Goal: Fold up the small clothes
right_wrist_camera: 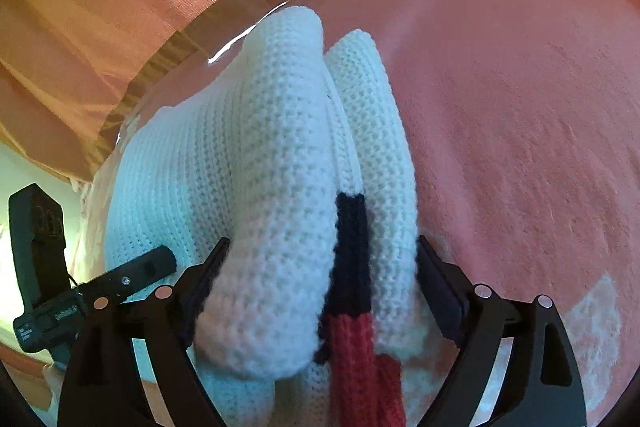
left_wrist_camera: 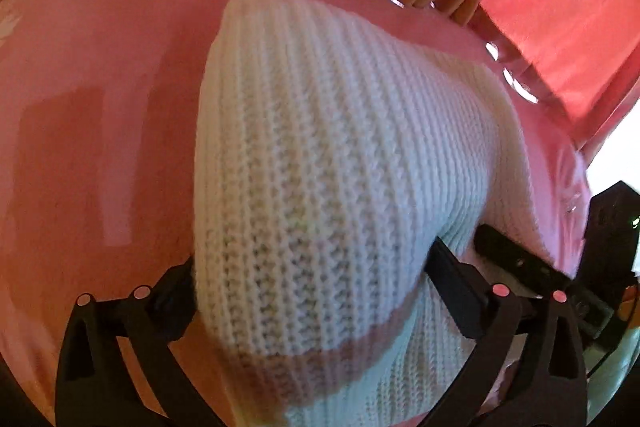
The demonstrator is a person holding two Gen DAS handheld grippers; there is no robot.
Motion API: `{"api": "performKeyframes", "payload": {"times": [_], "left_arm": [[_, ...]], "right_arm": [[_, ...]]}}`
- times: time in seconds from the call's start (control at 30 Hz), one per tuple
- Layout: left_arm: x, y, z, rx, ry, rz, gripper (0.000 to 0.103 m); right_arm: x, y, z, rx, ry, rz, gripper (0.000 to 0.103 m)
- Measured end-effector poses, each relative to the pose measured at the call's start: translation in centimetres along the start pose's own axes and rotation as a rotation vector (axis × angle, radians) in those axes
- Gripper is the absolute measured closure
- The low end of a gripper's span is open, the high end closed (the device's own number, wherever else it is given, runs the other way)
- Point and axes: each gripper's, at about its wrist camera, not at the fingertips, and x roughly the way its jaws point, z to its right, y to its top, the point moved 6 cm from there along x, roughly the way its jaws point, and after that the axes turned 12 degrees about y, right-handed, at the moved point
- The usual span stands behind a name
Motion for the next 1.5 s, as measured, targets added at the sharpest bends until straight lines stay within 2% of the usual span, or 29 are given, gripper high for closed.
{"api": "performKeyframes", "payload": {"times": [0.03,0.07,0.1,0.13,0.2,0.27,0.37,0.47,0.57,0.7,0.8,0.93,1.0,1.07,1.13,1.17,1.2,1.23,1.3,1.33,1.37,1.4,1.43,1.47,1.5], "left_arm": [[0.0,0.1,0.2,0.003,-0.013,-0.005,0.007],[-0.1,0.2,0.2,-0.005,-0.019,-0.007,0.013],[-0.3,0.2,0.3,-0.008,-0.032,-0.009,0.025],[-0.8,0.2,0.4,-0.004,-0.036,-0.003,0.030],[-1.8,0.4,0.7,0.004,-0.039,0.009,0.050],[-3.0,0.6,0.9,0.007,-0.049,0.026,0.056],[-5.4,0.8,1.5,0.014,-0.090,0.055,0.059],[-8.9,0.9,2.6,0.054,-0.113,0.120,0.059],[-14.1,1.3,3.3,0.093,-0.147,0.212,0.059],[-23.1,2.0,2.8,0.126,-0.188,0.383,0.058],[-28.6,2.2,2.1,0.155,-0.202,0.487,0.058],[-34.6,2.7,0.1,0.173,-0.189,0.619,0.057],[-35.9,3.3,-1.1,0.164,-0.177,0.658,0.056],[-36.1,4.1,-2.4,0.152,-0.168,0.675,0.055],[-34.3,5.1,-4.4,0.127,-0.131,0.663,0.054],[-33.1,5.4,-5.5,0.113,-0.110,0.648,0.052],[-30.6,5.9,-7.0,0.090,-0.079,0.614,0.049],[-28.4,6.3,-8.3,0.072,-0.055,0.583,0.047],[-21.4,6.9,-11.6,0.007,0.005,0.491,0.034],[-17.2,6.6,-13.8,-0.037,0.081,0.406,0.035],[-15.1,6.4,-15.0,-0.061,0.118,0.346,0.039],[-12.5,5.4,-16.9,-0.098,0.143,0.273,0.044],[-11.4,4.6,-18.2,-0.139,0.156,0.236,0.044],[-11.1,4.3,-18.8,-0.161,0.168,0.214,0.044],[-11.4,4.1,-18.9,-0.159,0.145,0.214,0.044]], "right_arm": [[0.0,0.1,-0.1,0.000,0.000,0.003,0.029],[0.1,0.2,-0.3,-0.001,0.008,0.005,0.044],[0.0,0.3,-0.9,-0.004,0.026,0.006,0.051],[-0.1,0.4,-1.3,-0.008,0.029,0.012,0.059],[-0.9,0.7,-2.7,-0.048,0.008,0.037,0.064],[-1.8,0.8,-4.1,-0.082,0.002,0.060,0.066],[-3.4,0.8,-6.8,-0.136,0.017,0.102,0.068],[-5.9,0.5,-9.6,-0.196,0.031,0.158,0.068],[-9.6,0.7,-13.0,-0.271,0.052,0.248,0.068],[-15.6,1.3,-18.8,-0.377,0.122,0.394,0.068],[-18.7,1.3,-23.2,-0.456,0.176,0.471,0.068],[-20.9,1.7,-28.1,-0.537,0.242,0.528,0.067],[-20.7,2.3,-29.8,-0.556,0.271,0.532,0.067],[-19.0,2.9,-30.8,-0.568,0.287,0.512,0.065],[-16.1,3.6,-30.5,-0.544,0.290,0.467,0.063],[-13.1,4.1,-29.8,-0.517,0.297,0.406,0.060],[-10.8,4.3,-28.9,-0.498,0.298,0.366,0.056],[-7.7,4.6,-27.5,-0.474,0.296,0.313,0.048],[-1.4,4.5,-23.7,-0.429,0.220,0.206,0.047],[1.8,4.0,-20.9,-0.398,0.118,0.156,0.051],[3.5,3.3,-18.7,-0.362,0.046,0.110,0.067],[4.3,2.7,-17.7,-0.323,0.028,0.064,0.075],[4.5,2.1,-17.5,-0.301,0.057,0.031,0.080],[3.7,1.7,-18.5,-0.330,0.114,0.037,0.080],[3.0,1.6,-19.4,-0.380,0.112,0.063,0.080]]}}
